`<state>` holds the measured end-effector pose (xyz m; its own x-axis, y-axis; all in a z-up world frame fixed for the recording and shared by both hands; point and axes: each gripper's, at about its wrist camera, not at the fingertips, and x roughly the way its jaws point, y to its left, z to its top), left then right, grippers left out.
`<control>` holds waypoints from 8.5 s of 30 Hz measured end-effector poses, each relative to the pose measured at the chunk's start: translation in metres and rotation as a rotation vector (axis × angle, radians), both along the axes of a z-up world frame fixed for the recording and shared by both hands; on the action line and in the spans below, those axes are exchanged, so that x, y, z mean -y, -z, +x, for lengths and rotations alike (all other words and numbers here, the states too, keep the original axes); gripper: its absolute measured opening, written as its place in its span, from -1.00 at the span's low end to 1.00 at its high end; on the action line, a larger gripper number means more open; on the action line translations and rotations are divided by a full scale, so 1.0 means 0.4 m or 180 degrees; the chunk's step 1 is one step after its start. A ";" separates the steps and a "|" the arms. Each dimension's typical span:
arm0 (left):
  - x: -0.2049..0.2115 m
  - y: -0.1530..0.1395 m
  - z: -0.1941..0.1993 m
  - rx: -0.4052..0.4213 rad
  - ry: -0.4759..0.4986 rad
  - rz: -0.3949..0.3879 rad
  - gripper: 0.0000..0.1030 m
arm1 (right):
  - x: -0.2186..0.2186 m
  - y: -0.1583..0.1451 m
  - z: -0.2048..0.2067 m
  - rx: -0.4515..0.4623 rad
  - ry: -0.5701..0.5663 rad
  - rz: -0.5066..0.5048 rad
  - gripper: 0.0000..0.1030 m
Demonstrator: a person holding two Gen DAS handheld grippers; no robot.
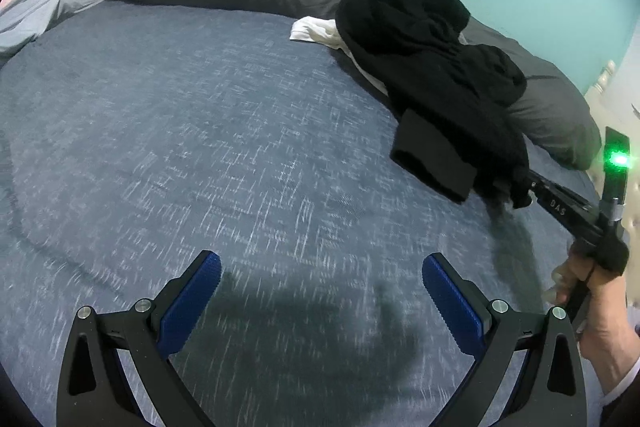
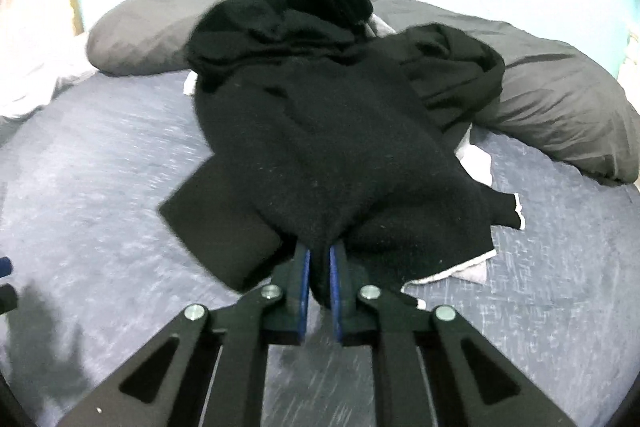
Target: Fold clothes
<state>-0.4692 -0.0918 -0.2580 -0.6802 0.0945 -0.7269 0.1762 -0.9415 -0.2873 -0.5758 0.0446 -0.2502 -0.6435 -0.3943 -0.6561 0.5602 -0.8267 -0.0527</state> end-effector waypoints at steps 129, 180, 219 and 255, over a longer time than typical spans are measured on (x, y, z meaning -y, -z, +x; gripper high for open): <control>0.148 0.069 0.615 0.0106 -0.0109 0.0355 0.99 | -0.166 -0.050 0.794 0.1001 -0.0797 -0.0849 -0.90; 0.134 0.075 0.609 0.0084 -0.0001 0.0423 0.99 | -0.096 -0.004 0.855 0.1430 -0.1308 -0.0970 -0.84; 0.143 0.087 0.605 0.0137 0.0004 0.0437 0.99 | 0.147 0.018 0.422 0.1145 -0.0194 0.0025 -0.91; -0.006 -0.334 0.888 -0.0427 0.0441 0.0533 0.99 | -0.245 -0.884 0.864 -0.0187 -0.0442 -0.1107 -0.95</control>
<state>-0.1141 -0.0894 -0.1243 -0.7417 0.3050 -0.5974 -0.0015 -0.8914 -0.4533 -0.2303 0.1428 0.1035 -0.6008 -0.6731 -0.4312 0.6726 -0.7172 0.1824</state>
